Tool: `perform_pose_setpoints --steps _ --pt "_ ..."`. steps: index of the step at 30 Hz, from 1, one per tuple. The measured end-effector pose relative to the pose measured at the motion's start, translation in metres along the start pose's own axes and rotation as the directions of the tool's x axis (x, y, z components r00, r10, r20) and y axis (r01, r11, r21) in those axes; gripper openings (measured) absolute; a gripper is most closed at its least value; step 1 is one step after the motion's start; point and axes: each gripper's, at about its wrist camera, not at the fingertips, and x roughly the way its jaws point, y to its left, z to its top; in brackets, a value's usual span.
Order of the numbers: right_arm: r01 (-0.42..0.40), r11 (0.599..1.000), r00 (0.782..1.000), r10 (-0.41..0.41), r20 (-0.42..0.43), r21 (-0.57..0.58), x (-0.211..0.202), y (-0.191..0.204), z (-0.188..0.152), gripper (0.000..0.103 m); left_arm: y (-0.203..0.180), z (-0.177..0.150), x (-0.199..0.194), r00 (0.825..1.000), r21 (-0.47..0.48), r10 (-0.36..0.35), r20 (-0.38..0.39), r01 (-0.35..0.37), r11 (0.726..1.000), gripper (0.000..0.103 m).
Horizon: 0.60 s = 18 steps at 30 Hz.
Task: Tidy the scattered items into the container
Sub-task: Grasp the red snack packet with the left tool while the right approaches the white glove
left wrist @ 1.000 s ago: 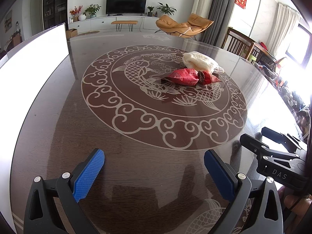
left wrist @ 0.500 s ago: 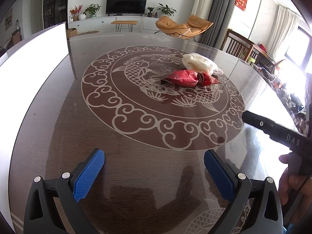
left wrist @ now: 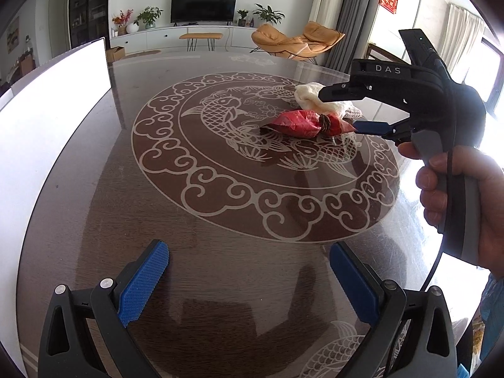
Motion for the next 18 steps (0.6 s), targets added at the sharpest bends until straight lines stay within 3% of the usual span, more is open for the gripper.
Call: perform_pose_setpoints --steps 1,2,3,4,5,6,9,11,14,18 --pt "-0.005 1.000 1.000 0.005 0.005 -0.026 -0.001 0.004 -0.003 0.081 0.000 0.000 0.000 1.000 0.000 0.000 0.000 0.000 1.000 0.103" --pt "-0.082 0.996 0.996 0.081 -0.028 -0.033 -0.001 0.008 -0.006 0.081 0.000 0.000 0.000 1.000 0.000 -0.001 0.000 0.001 1.000 0.103" --pt "-0.218 0.976 0.973 0.216 -0.084 -0.008 0.000 0.009 -0.010 0.081 0.000 0.000 -0.001 1.000 -0.001 -0.002 0.001 0.002 1.000 0.103" --pt "-0.343 0.939 0.929 0.343 -0.139 0.029 0.000 0.010 -0.015 0.081 0.000 0.000 -0.001 1.000 -0.002 -0.002 0.001 0.002 1.000 0.103" --pt "-0.405 0.913 0.897 0.406 -0.172 0.043 -0.003 0.012 -0.019 0.081 0.000 0.000 -0.001 1.000 -0.002 -0.002 0.001 0.002 1.000 0.103" --pt "-0.406 0.913 0.897 0.404 -0.180 0.024 -0.011 0.014 -0.022 0.081 0.000 0.000 -0.001 1.000 -0.002 -0.002 0.001 0.002 1.000 0.103" --pt "-0.233 0.966 0.968 0.219 -0.126 -0.115 -0.040 0.011 -0.027 0.081 0.000 -0.001 -0.002 1.000 -0.006 -0.009 0.002 0.009 1.000 0.103" --pt "-0.091 0.975 0.995 0.080 -0.061 -0.204 -0.057 0.005 -0.034 0.081 0.005 0.001 -0.004 0.999 -0.036 -0.038 0.005 0.038 0.999 0.103" --pt "-0.001 0.975 1.000 -0.002 -0.011 -0.224 -0.073 -0.008 -0.051 0.081 0.022 0.014 -0.005 0.991 -0.172 -0.132 0.014 0.132 0.976 0.103" --pt "0.050 0.970 0.999 -0.046 0.020 -0.239 -0.076 -0.026 -0.071 0.081 0.022 0.051 0.006 0.994 -0.257 -0.105 0.007 0.104 0.961 0.103"
